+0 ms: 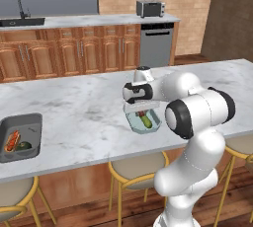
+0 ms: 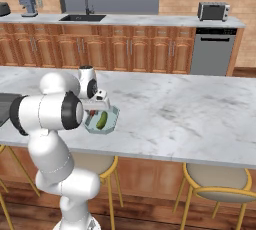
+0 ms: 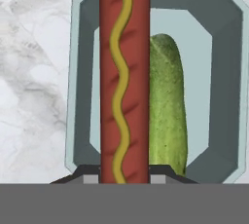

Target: Place one cooked food and one vegetable from the large plate to each tupperware container.

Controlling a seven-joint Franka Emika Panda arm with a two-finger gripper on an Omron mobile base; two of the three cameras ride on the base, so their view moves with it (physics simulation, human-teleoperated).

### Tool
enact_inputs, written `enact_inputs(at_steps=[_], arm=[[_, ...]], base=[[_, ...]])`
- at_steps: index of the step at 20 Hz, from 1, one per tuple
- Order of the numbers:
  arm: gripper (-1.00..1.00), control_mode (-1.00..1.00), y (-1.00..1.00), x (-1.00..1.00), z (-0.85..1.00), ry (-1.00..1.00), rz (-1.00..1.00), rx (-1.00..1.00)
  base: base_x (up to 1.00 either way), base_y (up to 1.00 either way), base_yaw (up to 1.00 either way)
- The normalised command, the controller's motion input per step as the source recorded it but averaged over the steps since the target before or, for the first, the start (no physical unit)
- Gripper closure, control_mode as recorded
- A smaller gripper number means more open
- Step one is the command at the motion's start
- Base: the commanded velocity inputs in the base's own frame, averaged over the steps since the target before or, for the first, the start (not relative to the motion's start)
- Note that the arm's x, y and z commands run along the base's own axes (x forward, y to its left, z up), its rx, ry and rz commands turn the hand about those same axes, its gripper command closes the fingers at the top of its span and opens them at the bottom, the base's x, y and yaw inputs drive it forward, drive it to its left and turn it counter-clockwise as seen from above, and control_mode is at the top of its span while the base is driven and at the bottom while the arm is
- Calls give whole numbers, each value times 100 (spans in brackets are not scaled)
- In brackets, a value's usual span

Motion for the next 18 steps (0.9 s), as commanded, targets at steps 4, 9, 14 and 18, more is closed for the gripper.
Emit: enact_inputs(at_steps=[4, 9, 14, 18], arm=[[100, -100, 0, 0, -19, 0, 3, 0], [100, -100, 0, -14, -12, 0, 0, 0], [100, -100, 0, -5, -12, 0, 0, 0], [100, -100, 0, 0, -1, 0, 0, 0]], base=[[0, 0, 0], [0, 0, 0], [0, 0, 0], [0, 0, 0]])
